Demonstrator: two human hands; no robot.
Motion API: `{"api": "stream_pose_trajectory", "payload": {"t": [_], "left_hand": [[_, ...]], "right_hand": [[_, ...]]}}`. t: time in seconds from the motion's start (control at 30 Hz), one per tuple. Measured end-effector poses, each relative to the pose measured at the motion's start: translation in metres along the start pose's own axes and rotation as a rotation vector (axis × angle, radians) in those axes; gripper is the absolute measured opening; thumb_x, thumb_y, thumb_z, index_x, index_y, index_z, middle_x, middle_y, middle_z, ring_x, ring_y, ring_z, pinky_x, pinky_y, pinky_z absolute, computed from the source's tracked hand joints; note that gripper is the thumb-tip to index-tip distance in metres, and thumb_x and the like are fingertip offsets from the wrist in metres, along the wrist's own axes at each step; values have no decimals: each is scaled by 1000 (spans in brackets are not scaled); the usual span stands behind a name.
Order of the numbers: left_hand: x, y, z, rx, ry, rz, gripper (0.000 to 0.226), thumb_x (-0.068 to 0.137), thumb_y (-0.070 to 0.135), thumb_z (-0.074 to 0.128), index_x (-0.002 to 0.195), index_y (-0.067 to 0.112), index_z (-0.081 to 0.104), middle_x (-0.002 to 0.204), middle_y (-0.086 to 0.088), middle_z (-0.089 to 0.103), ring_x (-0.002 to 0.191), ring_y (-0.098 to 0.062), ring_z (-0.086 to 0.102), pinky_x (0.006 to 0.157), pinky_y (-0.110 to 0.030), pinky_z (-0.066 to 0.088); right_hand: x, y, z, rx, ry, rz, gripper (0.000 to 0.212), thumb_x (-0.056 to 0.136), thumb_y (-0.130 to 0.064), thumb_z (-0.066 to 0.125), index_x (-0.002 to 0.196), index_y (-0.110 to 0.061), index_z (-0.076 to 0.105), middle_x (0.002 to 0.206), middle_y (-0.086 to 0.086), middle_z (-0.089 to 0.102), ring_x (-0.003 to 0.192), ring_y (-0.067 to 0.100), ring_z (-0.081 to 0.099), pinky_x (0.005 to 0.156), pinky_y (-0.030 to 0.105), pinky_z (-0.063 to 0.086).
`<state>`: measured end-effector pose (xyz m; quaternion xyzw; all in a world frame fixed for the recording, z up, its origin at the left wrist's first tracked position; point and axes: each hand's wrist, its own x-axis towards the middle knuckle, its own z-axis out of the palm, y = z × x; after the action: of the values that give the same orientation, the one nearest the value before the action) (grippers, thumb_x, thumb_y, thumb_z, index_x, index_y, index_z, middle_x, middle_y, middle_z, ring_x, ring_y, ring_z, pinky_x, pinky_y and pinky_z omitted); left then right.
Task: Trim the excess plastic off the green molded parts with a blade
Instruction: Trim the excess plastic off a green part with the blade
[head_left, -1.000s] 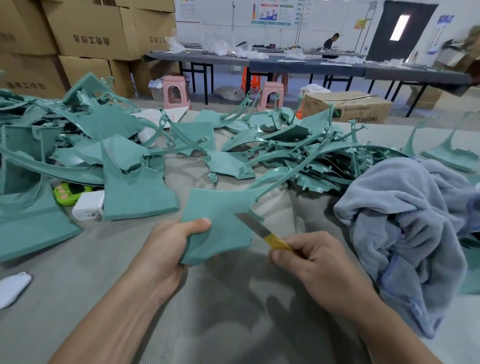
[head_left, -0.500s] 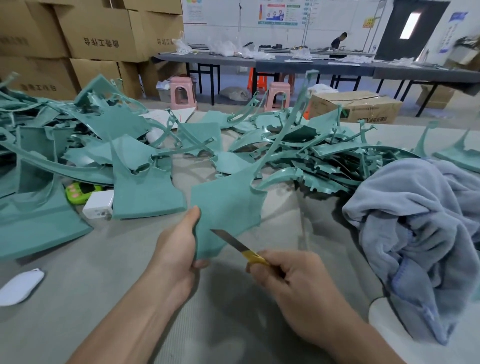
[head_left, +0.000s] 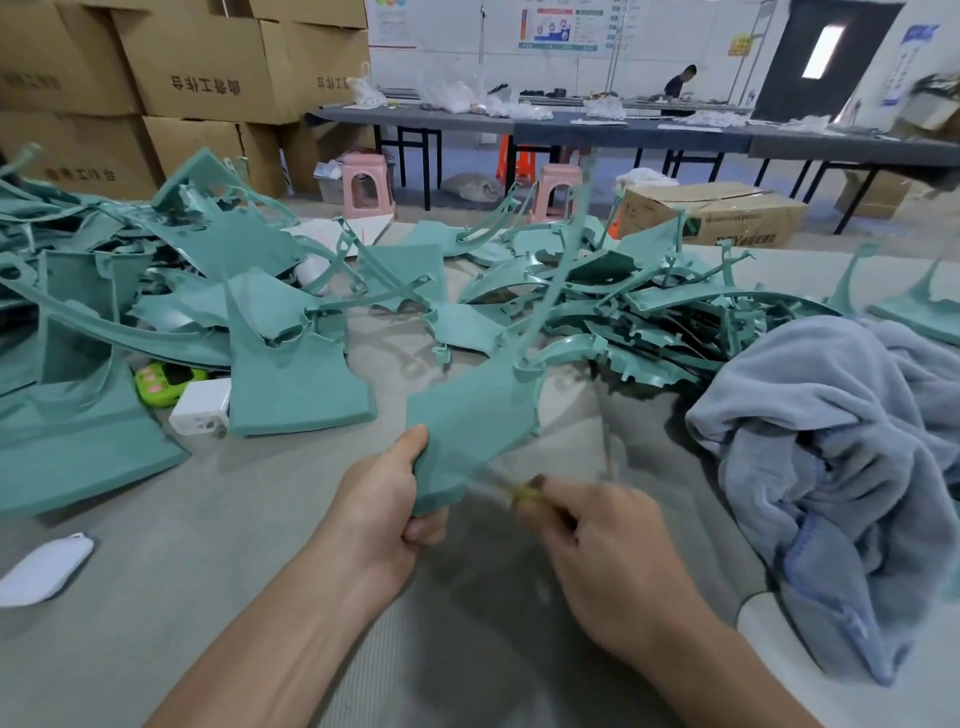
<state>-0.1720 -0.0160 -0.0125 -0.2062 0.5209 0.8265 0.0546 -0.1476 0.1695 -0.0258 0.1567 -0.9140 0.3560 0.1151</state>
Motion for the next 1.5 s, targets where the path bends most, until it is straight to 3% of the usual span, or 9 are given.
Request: {"api": "stream_pose_trajectory", "payload": {"t": [0.1, 0.3, 0.43, 0.6, 0.8, 0.97, 1.17, 1.3, 1.5], "left_hand": [[0, 4, 0, -7, 40, 27, 31, 105, 26, 48, 77, 13, 47, 42, 0, 37, 28, -10, 21, 40, -18, 12], [-3, 1, 3, -11, 49, 66, 34, 105, 23, 51, 74, 9, 51, 42, 0, 44, 26, -9, 28, 35, -15, 15], [0, 3, 0, -16, 74, 84, 33, 105, 24, 50, 75, 11, 48, 40, 1, 39, 26, -9, 23, 39, -14, 13], [1, 7, -5, -10, 149, 231, 26, 102, 26, 56, 83, 10, 66, 57, 4, 67, 35, -12, 53, 34, -15, 33], [-1, 5, -20, 722, 232, 932, 31, 96, 49, 47, 67, 44, 54, 58, 24, 54, 52, 1, 47, 46, -12, 33], [-2, -3, -31, 1061, 137, 1142, 30, 101, 64, 33, 88, 44, 50, 77, 17, 58, 63, -4, 54, 53, -16, 36], [-7, -1, -28, 911, 29, 1112, 43, 99, 70, 36, 91, 35, 59, 65, 4, 56, 53, -10, 49, 45, -17, 33], [-9, 2, -27, 764, -17, 999, 52, 93, 74, 44, 96, 28, 67, 71, -10, 62, 65, -32, 55, 53, -46, 43], [-3, 12, -30, 214, -238, 572, 57, 64, 42, 74, 74, -9, 52, 72, -16, 41, 66, -31, 32, 59, -39, 21]], "right_hand": [[2, 7, -6, 100, 178, 121, 31, 98, -33, 64, 72, -15, 62, 52, -11, 48, 52, 8, 43, 51, 22, 33], [-5, -3, 2, 84, -177, 42, 30, 93, -47, 57, 77, -22, 59, 59, -6, 55, 53, 6, 47, 50, 22, 35], [7, 13, -6, 173, 166, 231, 30, 98, -37, 61, 80, -15, 71, 53, 1, 52, 49, 14, 44, 53, 38, 43], [3, 17, -20, 403, 277, 210, 28, 98, -36, 60, 74, -24, 71, 55, -3, 55, 46, 4, 42, 46, 19, 35], [-1, 4, -31, 55, 410, -62, 27, 95, -39, 58, 94, -22, 80, 117, -26, 70, 120, 8, 53, 101, 16, 39], [3, 9, -46, -180, 518, -146, 31, 100, -33, 54, 96, -13, 77, 146, -10, 58, 140, 23, 42, 117, 38, 24], [9, 22, -55, -163, 339, 21, 24, 99, -24, 60, 109, -15, 79, 141, -1, 61, 125, 9, 38, 107, 40, 27], [15, 29, -59, -326, 262, 98, 23, 100, -28, 63, 86, -23, 81, 156, -7, 45, 143, 19, 32, 112, 28, 11], [16, 45, -59, -161, 348, 31, 27, 94, -9, 70, 70, -23, 68, 86, -19, 69, 85, 2, 45, 87, 27, 26]]}}
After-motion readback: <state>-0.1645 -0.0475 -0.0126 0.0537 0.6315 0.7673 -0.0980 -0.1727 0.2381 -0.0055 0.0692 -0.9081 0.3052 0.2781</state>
